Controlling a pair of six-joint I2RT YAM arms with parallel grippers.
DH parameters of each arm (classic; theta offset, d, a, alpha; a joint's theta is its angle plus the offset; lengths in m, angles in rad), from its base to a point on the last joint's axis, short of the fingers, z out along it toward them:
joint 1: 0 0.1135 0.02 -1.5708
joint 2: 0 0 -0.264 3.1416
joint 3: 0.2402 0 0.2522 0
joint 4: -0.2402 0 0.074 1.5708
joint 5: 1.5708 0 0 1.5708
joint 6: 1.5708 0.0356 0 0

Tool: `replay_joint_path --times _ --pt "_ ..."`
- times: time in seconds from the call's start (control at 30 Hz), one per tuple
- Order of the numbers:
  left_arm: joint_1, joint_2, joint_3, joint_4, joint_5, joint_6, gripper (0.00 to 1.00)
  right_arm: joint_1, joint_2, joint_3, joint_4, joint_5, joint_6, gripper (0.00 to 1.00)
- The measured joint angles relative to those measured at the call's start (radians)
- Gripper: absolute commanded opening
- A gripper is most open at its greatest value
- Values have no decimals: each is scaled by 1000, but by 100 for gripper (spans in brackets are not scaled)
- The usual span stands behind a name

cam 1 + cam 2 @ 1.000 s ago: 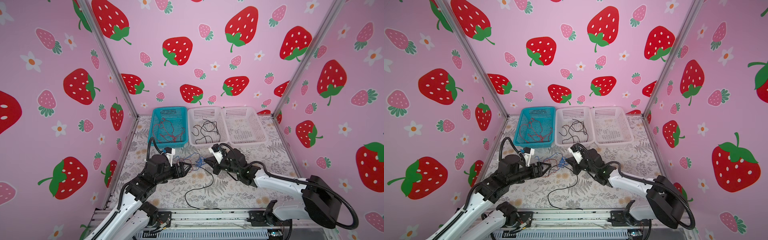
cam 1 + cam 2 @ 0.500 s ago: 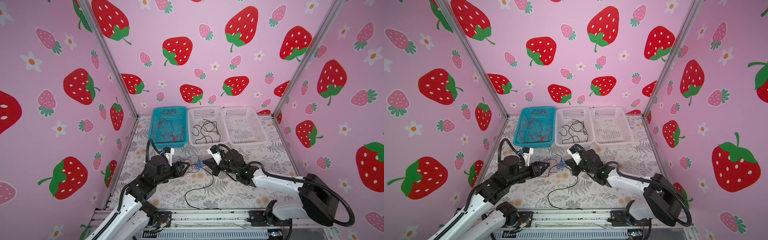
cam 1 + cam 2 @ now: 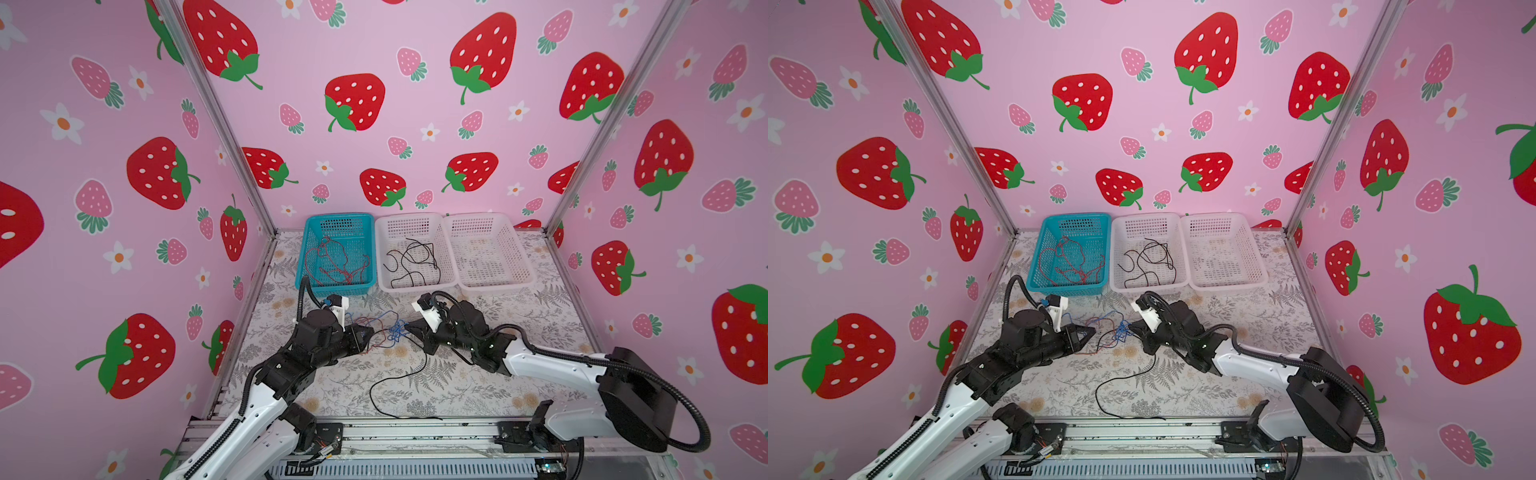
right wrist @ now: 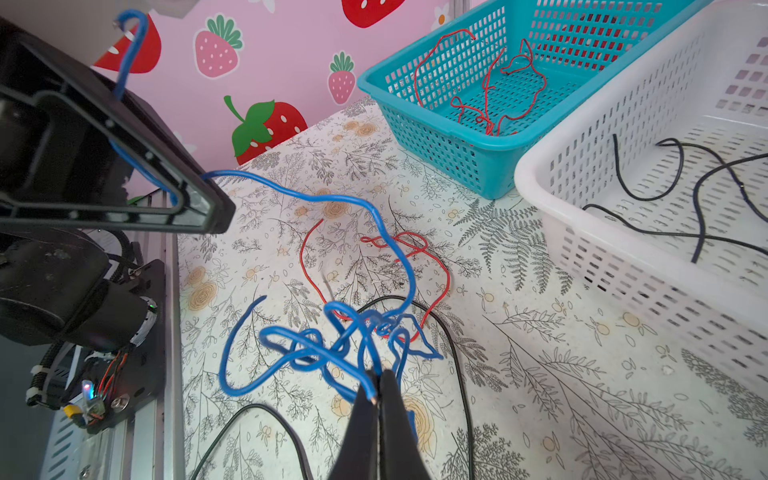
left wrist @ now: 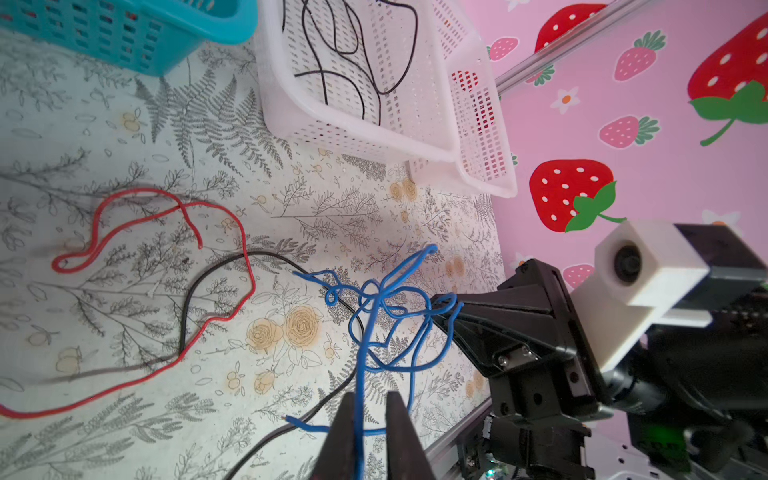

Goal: Untangle the cables
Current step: 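Move the left gripper to the blue cable and grasp it beside the right gripper, then lift and pull the blue cables apart with both grippers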

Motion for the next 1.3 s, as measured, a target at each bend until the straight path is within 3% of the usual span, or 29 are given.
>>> replay_joint_path --times 0.07,0.27,0.47,0.6,1.03,1.3 --pt "0 0 6 -10 -7 5 0 0 0 2 -5 5 -2 0" --pt "0 0 33 -45 -24 18 0 3 16 27 -24 31 -5 2" --pt "-1 0 69 -55 -47 12 0 5 30 36 -46 46 -7 38" --pt "-2 -5 114 -48 -58 -11 0 4 29 35 -53 56 -9 49" --pt "-3 -53 127 -57 -61 -79 0 4 -150 -90 66 22 -7 51" --pt "-13 -63 127 -57 -32 -106 0 4 -168 -131 183 -22 -12 50"
